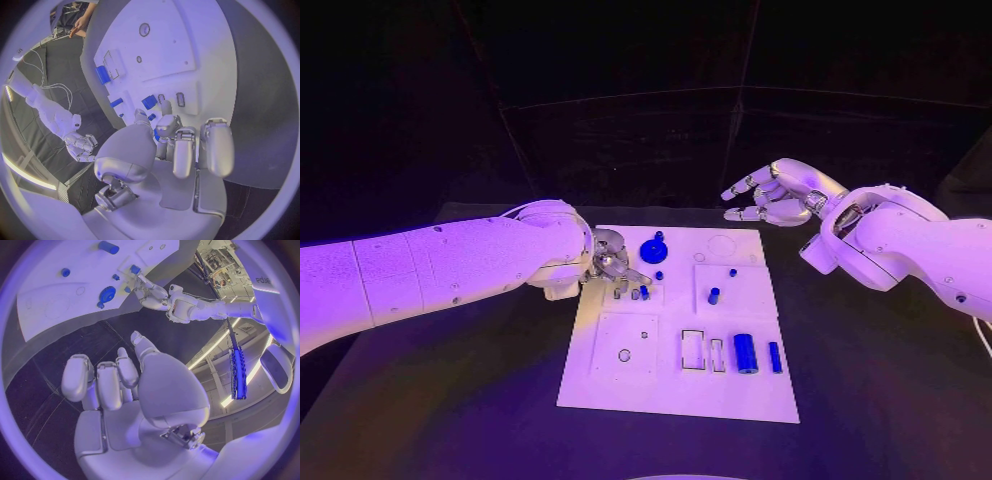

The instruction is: Assemble the parts on the task board

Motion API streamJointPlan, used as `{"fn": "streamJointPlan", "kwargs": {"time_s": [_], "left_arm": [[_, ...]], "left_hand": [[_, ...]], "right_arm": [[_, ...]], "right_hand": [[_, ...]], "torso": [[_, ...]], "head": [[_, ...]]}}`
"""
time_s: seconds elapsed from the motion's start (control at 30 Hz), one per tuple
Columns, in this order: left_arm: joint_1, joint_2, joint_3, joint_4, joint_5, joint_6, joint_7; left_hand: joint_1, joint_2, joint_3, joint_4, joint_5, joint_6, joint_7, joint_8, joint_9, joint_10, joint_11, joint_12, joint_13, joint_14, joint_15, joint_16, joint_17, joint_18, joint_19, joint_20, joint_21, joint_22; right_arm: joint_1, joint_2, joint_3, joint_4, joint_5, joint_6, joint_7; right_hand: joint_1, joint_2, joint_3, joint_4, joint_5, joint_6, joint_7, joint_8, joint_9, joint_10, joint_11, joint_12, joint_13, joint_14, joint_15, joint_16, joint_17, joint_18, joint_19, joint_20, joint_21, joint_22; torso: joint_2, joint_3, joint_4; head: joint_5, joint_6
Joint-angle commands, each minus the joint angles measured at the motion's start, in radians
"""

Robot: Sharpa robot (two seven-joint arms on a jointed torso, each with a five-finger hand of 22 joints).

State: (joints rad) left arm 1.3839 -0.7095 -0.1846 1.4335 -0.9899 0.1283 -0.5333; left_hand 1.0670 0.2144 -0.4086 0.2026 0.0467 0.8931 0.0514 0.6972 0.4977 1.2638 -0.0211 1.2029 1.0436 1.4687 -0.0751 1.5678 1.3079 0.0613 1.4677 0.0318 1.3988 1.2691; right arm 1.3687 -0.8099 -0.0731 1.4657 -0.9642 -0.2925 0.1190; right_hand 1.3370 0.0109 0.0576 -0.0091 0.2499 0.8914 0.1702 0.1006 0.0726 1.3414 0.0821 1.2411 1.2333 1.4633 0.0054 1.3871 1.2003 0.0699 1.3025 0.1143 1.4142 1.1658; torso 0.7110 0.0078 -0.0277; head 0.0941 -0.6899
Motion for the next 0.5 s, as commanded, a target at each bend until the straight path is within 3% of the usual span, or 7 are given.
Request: {"fn": "streamJointPlan", "kwargs": {"time_s": [0.03,0.5], "left_arm": [[0.002,0.007,0.0,-0.001,-0.03,-0.04,-0.041],[0.002,0.037,0.0,-0.004,-0.025,-0.022,-0.048]], "left_hand": [[-0.009,-0.002,-0.006,0.015,0.0,-0.011,-0.003,0.011,0.01,0.01,0.0,0.009,0.007,0.102,-0.008,0.003,0.263,-0.007,0.018,-0.009,0.008,0.007],[0.012,0.006,-0.009,0.024,0.0,-0.024,-0.005,0.03,0.031,0.013,-0.002,0.016,0.017,0.102,-0.01,0.003,0.263,-0.008,0.017,-0.012,0.013,0.013]], "right_arm": [[0.002,0.004,0.001,-0.003,-0.014,-0.013,-0.008],[0.003,0.017,0.001,-0.022,-0.023,-0.001,-0.026]], "right_hand": [[0.002,-0.001,-0.005,0.0,0.005,0.005,-0.001,0.005,-0.001,-0.007,-0.003,-0.003,0.0,0.029,-0.003,-0.004,-0.002,0.016,-0.004,-0.001,-0.007,-0.001],[0.001,-0.002,-0.008,0.001,0.013,0.009,-0.002,0.009,0.0,-0.005,-0.004,-0.002,0.0,0.029,-0.004,-0.005,-0.001,0.016,-0.004,-0.001,-0.008,-0.002]], "torso": [[0.001,-0.0003,0.0003],[0.002,-0.001,0.001]], "head": [[0.001,-0.001],[0.0,-0.005]]}}
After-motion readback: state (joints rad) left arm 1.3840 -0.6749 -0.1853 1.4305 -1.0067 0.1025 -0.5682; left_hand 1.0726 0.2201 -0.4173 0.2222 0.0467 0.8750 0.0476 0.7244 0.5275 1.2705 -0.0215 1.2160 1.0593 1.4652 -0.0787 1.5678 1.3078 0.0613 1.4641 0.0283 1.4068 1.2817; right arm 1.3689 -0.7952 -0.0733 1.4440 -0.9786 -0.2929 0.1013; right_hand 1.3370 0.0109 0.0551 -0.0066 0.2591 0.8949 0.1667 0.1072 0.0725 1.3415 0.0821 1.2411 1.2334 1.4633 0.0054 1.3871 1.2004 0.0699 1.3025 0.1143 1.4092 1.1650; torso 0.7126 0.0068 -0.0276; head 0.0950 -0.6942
